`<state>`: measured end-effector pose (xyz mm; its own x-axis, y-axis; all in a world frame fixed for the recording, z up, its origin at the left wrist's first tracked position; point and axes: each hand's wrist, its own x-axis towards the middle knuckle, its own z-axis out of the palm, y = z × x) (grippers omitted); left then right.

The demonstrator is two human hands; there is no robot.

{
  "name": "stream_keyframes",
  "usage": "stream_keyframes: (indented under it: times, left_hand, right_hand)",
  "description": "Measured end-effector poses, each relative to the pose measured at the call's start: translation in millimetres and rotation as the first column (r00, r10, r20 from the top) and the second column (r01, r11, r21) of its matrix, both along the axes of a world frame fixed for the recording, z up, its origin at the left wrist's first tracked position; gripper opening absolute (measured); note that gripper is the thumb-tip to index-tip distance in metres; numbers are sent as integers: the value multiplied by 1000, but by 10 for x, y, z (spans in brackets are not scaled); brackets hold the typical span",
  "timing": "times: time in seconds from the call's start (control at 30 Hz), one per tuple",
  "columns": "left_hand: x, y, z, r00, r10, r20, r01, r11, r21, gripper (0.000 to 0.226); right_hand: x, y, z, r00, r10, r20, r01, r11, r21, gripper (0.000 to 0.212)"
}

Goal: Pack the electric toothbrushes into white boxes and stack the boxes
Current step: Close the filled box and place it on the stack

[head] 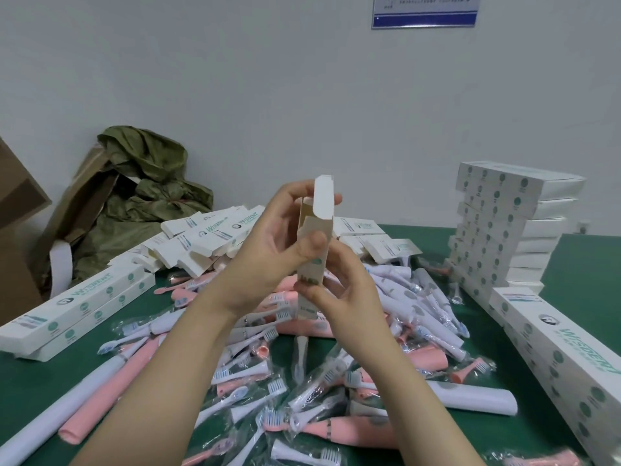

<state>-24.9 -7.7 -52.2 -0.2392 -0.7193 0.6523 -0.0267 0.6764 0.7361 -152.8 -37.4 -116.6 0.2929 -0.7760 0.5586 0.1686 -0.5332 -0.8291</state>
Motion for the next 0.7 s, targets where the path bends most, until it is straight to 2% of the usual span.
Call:
stream_keyframes:
  times: [0.1, 0.17, 0.27, 0.33, 0.4, 0.43, 0.47, 0.53, 0.6, 0.7]
  left_hand:
    - [62, 11, 41, 999, -53, -3, 53, 997, 62, 46]
    - [39, 38, 75, 1000, 16, -16, -16, 1000, 17, 38]
    - [-40, 81, 81, 984, 175, -45, -178, 981, -79, 30]
    - [-90, 97, 51, 937, 344, 59, -330, 928, -173, 25]
    - [-145, 81, -9, 838, 496, 230, -419, 853, -313, 23]
    - [-174, 52, -47, 784, 546, 296, -436, 823, -364, 23]
    - [-196, 17, -90, 747, 573, 337, -445, 808, -387, 24]
    - [-215, -57, -177, 740, 564, 367, -444, 819, -363, 29]
    - [-187, -130, -295, 742, 534, 405, -413, 840, -350, 41]
    - [-132, -233, -453, 674, 557, 485, -424, 829, -363, 64]
  right_hand:
    - [9, -8, -8, 998, -57, -20, 55, 997, -62, 51]
    - [23, 9, 18, 1000, -9, 5, 10, 998, -54, 54]
    - [9, 43, 108, 987, 102, 124, -106, 994, 26, 61]
    - [-31, 59, 161, 968, 106, 226, -111, 994, 10, 57]
    - [-52, 88, 195, 947, 81, 312, -99, 994, 42, 50]
    - [-45, 106, 195, 952, 35, 303, -59, 996, 71, 46]
    - [-25, 119, 185, 964, -28, 266, 2, 995, 99, 40]
    - [20, 106, 147, 971, -140, 193, 117, 985, 124, 24]
    - [39, 75, 116, 955, -214, 206, 186, 971, 148, 26]
    - [5, 12, 85, 935, -244, 256, 192, 959, 209, 30]
